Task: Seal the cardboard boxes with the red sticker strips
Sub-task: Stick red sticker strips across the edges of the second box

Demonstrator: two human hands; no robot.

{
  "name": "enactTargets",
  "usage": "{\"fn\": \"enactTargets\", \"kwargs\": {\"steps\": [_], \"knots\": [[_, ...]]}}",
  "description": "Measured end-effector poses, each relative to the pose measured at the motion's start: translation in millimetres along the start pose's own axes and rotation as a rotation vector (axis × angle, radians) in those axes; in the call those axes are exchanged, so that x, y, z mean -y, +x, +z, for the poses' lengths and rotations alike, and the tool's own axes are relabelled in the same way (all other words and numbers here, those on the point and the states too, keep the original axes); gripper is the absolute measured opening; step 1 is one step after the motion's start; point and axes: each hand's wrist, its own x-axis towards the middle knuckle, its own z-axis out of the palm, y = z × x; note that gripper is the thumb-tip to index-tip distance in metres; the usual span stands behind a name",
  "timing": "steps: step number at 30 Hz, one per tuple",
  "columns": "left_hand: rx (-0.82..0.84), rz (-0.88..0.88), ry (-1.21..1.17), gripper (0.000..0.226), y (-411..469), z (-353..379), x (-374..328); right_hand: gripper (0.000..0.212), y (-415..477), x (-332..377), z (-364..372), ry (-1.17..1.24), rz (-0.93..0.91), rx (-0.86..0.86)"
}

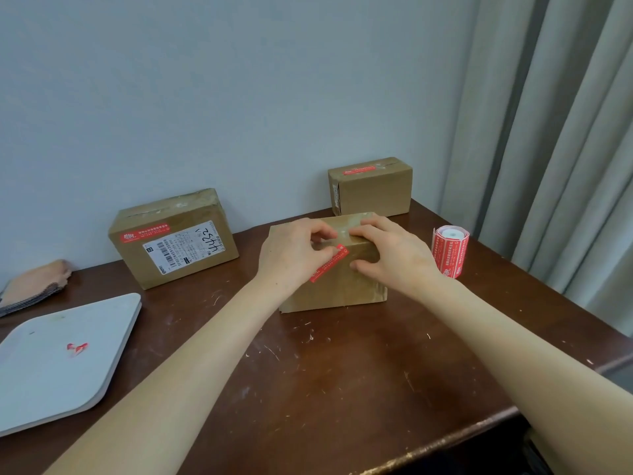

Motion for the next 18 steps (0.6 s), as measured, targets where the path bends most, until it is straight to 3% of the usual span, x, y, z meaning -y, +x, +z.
{"fn": "enactTargets", "kwargs": {"steps": [6, 11, 18], "knots": [[0.002, -0.017, -0.026, 0.024, -4.0, -8.7, 30.7, 0.055, 10.1, -3.2, -1.7, -0.033, 0.026, 0.050], [-0.043, -0.004, 0.011, 0.026, -3.8, -5.5, 30.9, 0.045, 5.4, 4.8, 9.6, -0.020, 0.053, -0.266], [-0.044, -0.018, 0.004, 0.025, -3.4, -4.9, 33.3, 0.021, 9.4, 13.8, 16.6, 0.091, 0.106, -0.328]]}}
